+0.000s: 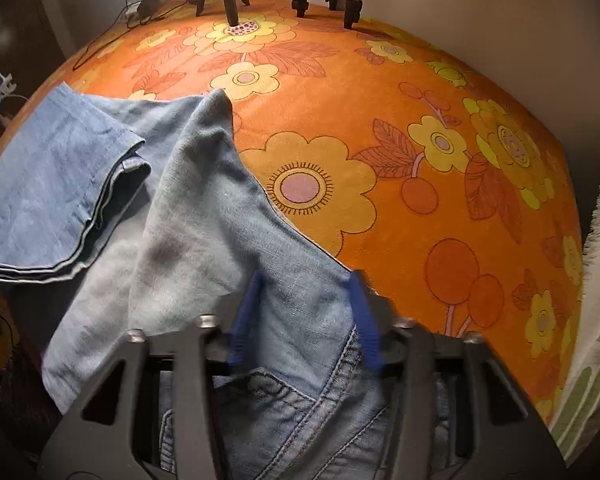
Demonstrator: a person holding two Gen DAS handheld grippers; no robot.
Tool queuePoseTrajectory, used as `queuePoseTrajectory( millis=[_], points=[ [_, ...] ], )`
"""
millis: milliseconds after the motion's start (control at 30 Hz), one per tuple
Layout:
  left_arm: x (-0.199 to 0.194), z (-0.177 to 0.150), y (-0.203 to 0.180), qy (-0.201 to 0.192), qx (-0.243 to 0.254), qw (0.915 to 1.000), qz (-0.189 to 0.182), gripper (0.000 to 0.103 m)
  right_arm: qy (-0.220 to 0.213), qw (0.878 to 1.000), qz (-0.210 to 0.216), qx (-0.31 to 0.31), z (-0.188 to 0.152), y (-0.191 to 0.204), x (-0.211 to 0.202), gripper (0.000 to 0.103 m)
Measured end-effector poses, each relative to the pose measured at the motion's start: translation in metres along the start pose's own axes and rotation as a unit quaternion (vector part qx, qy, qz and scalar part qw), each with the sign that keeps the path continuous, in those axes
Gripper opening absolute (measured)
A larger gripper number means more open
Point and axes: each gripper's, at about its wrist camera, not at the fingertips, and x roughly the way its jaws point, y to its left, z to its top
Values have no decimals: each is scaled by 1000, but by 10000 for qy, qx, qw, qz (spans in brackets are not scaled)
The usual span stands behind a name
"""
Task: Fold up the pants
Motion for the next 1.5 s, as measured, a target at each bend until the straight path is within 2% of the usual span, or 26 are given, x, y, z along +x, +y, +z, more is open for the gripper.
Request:
queuePoseTrajectory(
  millis=[33, 67, 133, 167, 233, 300, 333, 400, 433, 500, 567, 733, 867, 933, 967, 1000, 1033, 1133, 1167, 1200, 1267, 1333, 1367, 1400, 1433, 1500],
  points=[
    [1, 0, 0, 6, 0, 10000, 1, 5, 35, 10000, -17, -50, -1, 2, -1, 20],
    [1, 0, 0, 11, -7, 10000, 2, 5, 67, 9996, -218, -160, -1, 4, 0, 15],
    [2, 0, 2, 24, -25, 10000, -20, 5, 98, 9984, -561, 29, 0, 1, -1, 15],
    [1, 0, 1, 19, -20, 10000, -23, 5, 63, 9985, -537, 107, 0, 1, -4, 16],
    [0, 0, 1, -9, -19, 10000, -40, 5, -168, 9988, -428, 142, -3, 1, -19, 29],
    [-2, 0, 2, -32, -11, 10000, -43, 5, -475, 9977, -163, 461, -12, -11, -40, 55],
    [-4, 0, 2, -47, -20, 10000, -48, 5, -775, 9937, -11, 804, -21, -25, -54, 57],
    [-5, 1, 4, -63, -28, 10000, -43, 5, -1056, 9832, 86, 1487, -39, -57, -69, 58],
    [-5, 1, 5, -65, -37, 10000, -45, 5, -1136, 9746, -23, 1931, -52, -79, -74, 58],
    [-5, 1, 6, -68, -36, 10000, -50, 5, -1143, 9625, -221, 2449, -70, -107, -75, 58],
    [-4, 1, 5, -55, -35, 10000, -49, 5, -1115, 9532, -167, 2806, -86, -127, -71, 59],
    [-2, 2, 4, -24, -32, 10000, -18, 5, -950, 9487, 271, 3004, -96, -136, -49, 64],
    [-4, 3, 3, -25, 2, 10000, 28, 5, -882, 9497, 339, 2985, -98, -129, -37, 64],
    [-5, 3, 4, -30, 4, 10000, 44, 5, -931, 9458, 590, 3056, -98, -125, -35, 52],
    [-5, 3, 4, -29, 1, 10000, 45, 5, -932, 9454, 627, 3060, -99, -122, -32, 30],
    [-4, 3, 4, -29, 1, 10000, 47, 5, -895, 9444, 763, 3071, -99, -118, -31, 19],
    [-4, 3, 4, -27, 2, 10000, 52, 5, -903, 9448, 710, 3069, -99, -112, -34, 17],
    [-2, 1, 5, -14, 2, 10000, 54, 5, -1151, 9533, 123, 2791, -93, -92, -59, 13],
    [-2, 1, 5, -10, 7, 10000, 47, 5, -1204, 9526, -236, 2785, -93, -92, -67, 12],
    [-2, 0, 4, -3, 15, 10000, 40, 5, -1178, 9499, -542, 2843, -93, -99, -69, 11],
    [-2, 0, 4, 3, 33, 10000, 36, 5, -978, 9434, -627, 3106, -92, -113, -60, 11],
    [-3, 0, 4, -22, 22, 10000, 30, 5, -643, 9520, -804, 2883, -83, -107, -45, 12],
    [-4, 0, 5, -39, 10, 10000, 28, 5, -572, 9552, -864, 2772, -80, -104, -43, 14],
    [-6, 0, 6, -66, -4, 10000, 23, 5, -512, 9563, -974, 2707, -76, -100, -44, 21],
    [-6, 0, 6, -84, -10, 10000, 23, 5, -544, 9557, -1002, 2714, -73, -98, -48, 24],
    [-8, 0, 7, -110, -20, 9999, -3, 5, -748, 9517, -1254, 2702, -70, -93, -67, 39]
  ],
)
